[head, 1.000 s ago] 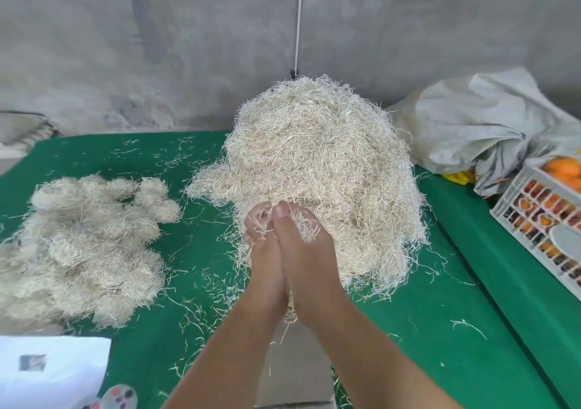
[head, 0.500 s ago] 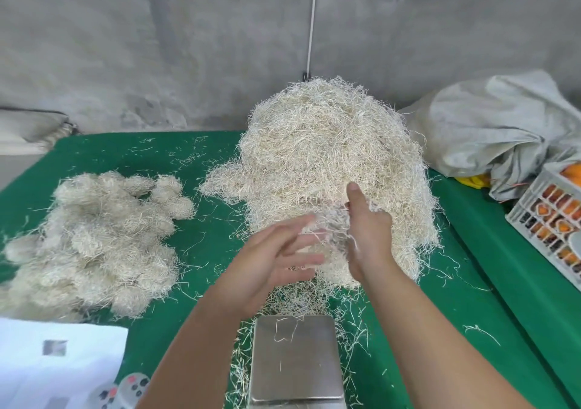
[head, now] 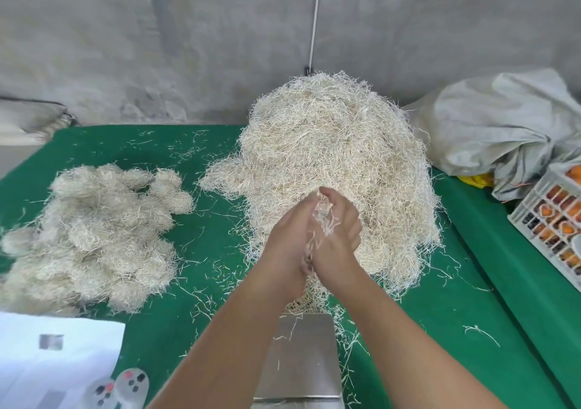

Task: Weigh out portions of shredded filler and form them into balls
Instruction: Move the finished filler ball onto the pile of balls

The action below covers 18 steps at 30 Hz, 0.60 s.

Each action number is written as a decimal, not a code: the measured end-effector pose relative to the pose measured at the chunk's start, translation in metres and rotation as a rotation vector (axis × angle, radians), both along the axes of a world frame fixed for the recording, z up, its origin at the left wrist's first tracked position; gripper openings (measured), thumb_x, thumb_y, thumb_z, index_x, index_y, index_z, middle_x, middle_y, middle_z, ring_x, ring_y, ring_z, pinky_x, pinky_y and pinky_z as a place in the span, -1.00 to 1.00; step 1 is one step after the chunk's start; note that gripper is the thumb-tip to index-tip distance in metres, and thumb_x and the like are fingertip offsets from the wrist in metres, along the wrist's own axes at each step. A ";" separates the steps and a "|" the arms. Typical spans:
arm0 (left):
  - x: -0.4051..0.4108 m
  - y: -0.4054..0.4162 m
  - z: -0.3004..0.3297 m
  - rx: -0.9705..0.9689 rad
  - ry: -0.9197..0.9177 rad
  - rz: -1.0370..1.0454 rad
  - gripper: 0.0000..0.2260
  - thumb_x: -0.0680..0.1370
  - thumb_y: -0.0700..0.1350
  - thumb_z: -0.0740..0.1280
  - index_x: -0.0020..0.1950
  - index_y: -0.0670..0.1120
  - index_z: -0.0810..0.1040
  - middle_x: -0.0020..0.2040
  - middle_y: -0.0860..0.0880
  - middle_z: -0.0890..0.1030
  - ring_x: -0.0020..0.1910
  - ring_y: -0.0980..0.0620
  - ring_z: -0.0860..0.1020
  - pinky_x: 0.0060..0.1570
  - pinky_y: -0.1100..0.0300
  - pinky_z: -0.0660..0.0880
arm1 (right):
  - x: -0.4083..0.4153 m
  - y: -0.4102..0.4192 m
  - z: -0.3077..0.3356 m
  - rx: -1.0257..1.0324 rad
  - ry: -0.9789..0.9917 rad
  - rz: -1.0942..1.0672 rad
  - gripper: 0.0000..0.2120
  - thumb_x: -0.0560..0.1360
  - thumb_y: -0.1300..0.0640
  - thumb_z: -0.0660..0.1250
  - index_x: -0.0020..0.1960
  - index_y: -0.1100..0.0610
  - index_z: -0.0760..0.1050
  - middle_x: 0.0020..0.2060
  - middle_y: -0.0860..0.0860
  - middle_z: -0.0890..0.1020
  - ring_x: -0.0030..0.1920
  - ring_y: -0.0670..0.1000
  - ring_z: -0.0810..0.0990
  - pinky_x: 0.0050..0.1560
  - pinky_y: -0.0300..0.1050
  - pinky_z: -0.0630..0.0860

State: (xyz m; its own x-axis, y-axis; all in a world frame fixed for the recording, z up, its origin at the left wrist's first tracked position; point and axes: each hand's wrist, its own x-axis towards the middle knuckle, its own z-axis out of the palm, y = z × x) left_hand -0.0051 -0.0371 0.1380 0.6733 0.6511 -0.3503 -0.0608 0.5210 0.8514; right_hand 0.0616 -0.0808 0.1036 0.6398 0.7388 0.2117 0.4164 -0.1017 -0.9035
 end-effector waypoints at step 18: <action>0.001 -0.009 -0.003 0.411 -0.156 0.277 -0.49 0.52 0.53 0.04 0.40 0.44 0.42 0.52 0.06 0.40 0.51 -0.02 0.38 0.48 -0.24 0.29 | -0.017 -0.009 0.033 0.281 0.444 0.024 -0.62 0.60 -0.24 0.34 0.13 0.07 0.66 -0.45 -0.09 0.62 -0.40 -0.14 0.61 -0.34 -0.24 0.53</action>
